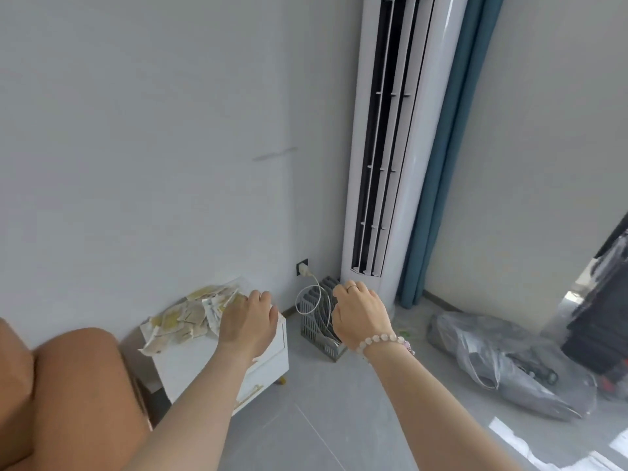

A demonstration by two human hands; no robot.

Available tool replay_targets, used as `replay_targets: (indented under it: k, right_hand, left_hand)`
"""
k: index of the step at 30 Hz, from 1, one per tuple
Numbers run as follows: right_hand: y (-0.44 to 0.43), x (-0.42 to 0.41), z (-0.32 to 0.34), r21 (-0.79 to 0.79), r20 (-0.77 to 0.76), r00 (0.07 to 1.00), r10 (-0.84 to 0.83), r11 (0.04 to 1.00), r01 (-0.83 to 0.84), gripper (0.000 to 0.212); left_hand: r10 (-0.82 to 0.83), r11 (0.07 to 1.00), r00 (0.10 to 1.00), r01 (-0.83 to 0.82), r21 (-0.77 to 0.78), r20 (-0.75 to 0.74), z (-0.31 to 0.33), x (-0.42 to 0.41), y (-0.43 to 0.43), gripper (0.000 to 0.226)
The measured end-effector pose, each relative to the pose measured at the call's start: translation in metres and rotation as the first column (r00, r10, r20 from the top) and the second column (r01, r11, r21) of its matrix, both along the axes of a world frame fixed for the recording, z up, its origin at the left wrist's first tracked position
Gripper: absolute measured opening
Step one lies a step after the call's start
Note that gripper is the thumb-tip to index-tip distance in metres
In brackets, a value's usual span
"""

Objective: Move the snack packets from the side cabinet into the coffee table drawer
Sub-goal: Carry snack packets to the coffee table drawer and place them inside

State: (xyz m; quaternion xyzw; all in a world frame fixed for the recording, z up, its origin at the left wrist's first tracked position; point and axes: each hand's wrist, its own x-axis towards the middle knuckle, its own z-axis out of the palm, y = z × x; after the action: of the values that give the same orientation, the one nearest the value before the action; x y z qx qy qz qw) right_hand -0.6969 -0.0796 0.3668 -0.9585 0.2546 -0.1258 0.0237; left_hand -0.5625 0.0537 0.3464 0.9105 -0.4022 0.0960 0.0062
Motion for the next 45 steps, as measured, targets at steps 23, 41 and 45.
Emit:
replay_targets:
  k: [23, 41, 45]
  right_hand:
    - [-0.125, 0.308, -0.029, 0.109, -0.070, 0.847, 0.527, 0.848, -0.518, 0.032]
    - [-0.114, 0.566, -0.129, 0.246, -0.304, 0.799, 0.520, 0.853, -0.461, 0.034]
    - [-0.119, 0.594, -0.178, 0.312, -0.392, 0.781, 0.485, 0.869, -0.384, 0.036]
  left_hand:
    - [0.527, 0.837, 0.846, -0.534, -0.123, -0.084, -0.042, 0.205, -0.070, 0.058]
    - [0.568, 0.814, 0.804, -0.580, -0.021, -0.177, -0.131, 0.456, -0.049, 0.034]
    - [0.548, 0.830, 0.795, -0.554, 0.054, -0.260, -0.170, 0.487, -0.052, 0.035]
